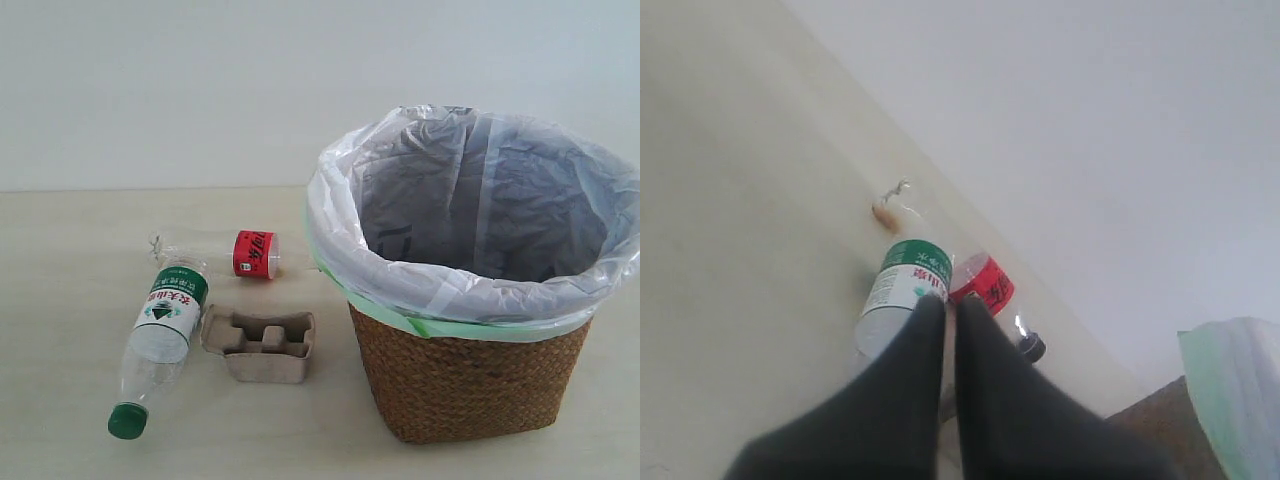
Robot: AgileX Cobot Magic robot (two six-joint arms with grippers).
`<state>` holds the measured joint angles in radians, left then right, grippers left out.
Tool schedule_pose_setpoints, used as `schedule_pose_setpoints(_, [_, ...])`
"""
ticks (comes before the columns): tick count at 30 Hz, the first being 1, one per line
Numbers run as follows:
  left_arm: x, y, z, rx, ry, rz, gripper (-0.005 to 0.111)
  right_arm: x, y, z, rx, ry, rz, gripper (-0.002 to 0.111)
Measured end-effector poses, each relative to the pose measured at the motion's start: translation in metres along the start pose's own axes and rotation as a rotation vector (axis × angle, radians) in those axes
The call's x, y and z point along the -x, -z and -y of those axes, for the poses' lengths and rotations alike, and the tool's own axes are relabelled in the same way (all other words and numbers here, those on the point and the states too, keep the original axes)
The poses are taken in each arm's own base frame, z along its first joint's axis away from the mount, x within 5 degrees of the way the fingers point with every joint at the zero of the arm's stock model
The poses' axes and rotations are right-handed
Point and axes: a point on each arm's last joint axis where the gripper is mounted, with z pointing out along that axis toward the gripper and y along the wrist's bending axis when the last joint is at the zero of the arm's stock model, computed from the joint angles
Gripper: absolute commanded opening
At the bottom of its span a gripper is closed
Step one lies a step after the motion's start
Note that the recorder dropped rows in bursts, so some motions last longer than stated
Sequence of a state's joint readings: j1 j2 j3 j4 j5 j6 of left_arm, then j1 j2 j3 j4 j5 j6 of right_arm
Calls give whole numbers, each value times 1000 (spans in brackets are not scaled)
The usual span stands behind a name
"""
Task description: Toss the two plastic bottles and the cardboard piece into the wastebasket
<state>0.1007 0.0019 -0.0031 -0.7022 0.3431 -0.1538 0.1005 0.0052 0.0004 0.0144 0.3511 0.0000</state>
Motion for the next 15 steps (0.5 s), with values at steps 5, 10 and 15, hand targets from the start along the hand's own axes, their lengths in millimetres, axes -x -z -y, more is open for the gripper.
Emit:
schedule_pose_setpoints(5, [1,0,1,-6,14,5,4,0,0,0,0,0,0,0])
schedule_pose_setpoints(10, [1,0,2,-27,73,5,4,0,0,0,0,0,0,0])
schedule_pose_setpoints(15, [7,0,6,-72,158,67,4,0,0,0,0,0,0,0])
